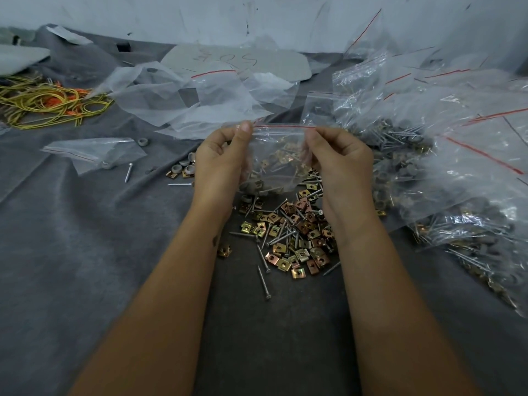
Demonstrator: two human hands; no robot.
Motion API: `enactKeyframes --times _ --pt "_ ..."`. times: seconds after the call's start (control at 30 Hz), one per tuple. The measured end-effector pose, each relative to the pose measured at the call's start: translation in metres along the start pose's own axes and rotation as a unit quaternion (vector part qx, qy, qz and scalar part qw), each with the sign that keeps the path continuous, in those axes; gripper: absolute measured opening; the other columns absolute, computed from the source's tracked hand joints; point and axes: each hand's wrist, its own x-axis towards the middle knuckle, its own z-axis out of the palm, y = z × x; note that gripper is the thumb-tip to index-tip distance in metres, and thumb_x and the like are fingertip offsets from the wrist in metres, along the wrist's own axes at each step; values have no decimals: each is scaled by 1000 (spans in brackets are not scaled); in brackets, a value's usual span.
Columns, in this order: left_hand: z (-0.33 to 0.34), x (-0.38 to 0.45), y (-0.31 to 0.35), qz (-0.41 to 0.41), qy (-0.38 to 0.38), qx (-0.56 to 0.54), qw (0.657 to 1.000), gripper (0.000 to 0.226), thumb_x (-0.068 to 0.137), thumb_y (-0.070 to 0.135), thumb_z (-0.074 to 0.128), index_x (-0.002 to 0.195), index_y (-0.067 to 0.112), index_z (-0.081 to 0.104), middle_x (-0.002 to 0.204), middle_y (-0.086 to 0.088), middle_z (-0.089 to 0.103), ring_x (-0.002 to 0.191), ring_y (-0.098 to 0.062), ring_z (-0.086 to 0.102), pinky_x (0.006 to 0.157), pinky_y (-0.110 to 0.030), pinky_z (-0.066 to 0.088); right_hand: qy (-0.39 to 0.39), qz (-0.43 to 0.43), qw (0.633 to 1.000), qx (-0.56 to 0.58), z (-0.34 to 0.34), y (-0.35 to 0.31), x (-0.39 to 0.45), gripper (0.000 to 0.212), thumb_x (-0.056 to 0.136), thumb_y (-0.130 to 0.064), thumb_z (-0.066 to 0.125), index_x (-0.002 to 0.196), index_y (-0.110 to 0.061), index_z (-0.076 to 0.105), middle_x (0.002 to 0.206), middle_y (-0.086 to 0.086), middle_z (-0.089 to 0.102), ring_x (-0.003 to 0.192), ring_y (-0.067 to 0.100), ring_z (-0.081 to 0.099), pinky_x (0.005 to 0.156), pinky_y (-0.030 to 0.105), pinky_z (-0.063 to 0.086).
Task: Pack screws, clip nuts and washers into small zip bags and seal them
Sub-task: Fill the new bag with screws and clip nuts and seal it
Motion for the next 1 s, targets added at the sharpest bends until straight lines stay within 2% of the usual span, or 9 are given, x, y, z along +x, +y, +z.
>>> enactKeyframes --times 0.1,0.17,0.27,0.4,0.57,0.73,1.0 --pt "-2 2 -1 -7 19 -9 1000 22 97 22 60 75 17 62 60 8 57 51 -6 47 49 -19 41 -5 -1 1000 -13 -1 2 0 6 90 -11 67 89 -6 71 78 11 65 66 12 55 68 24 48" --pt "-4 2 -1 5 29 -6 1000 20 95 16 61 76 18 65 60 11 59 52 -3 51 54 -18 45 -1 1 999 -32 -1 2 0 6 90 -11 67 87 -11 71 76 6 65 66 9 56 67 21 49" --pt "-7 3 1 19 29 -21 999 23 93 11 64 73 20 70 61 7 58 58 -9 49 63 -27 46 2 -6 997 -72 -2 2 1 12 91 -10 65 82 -17 69 68 -7 64 60 0 56 61 14 47" --pt "-5 3 1 21 36 -52 998 17 94 8 62 80 15 68 65 3 57 59 -9 48 59 -25 44 -15 -36 995 -95 0 1 -1 18 91 -11 63 78 -22 66 60 -14 61 57 -3 53 58 12 44" --pt "-2 1 0 52 36 -45 997 7 96 10 60 89 11 63 69 1 57 56 -6 47 52 -18 41 -21 -16 998 -55 0 0 -1 17 87 -12 68 76 -24 70 66 -12 66 64 1 58 63 15 48" --pt "-4 2 1 10 25 -50 998 12 93 9 64 81 12 66 60 10 61 55 -2 51 57 -18 46 -21 -21 999 -44 1 -1 -2 17 91 -9 64 77 -19 67 61 -10 64 59 -1 58 60 12 47" --pt "-4 2 1 12 -4 -30 999 22 96 10 58 76 18 65 62 8 58 61 -8 50 62 -21 46 -37 9 999 -14 7 -2 -6 12 84 -4 70 80 -15 70 62 -10 64 59 1 57 60 16 48"
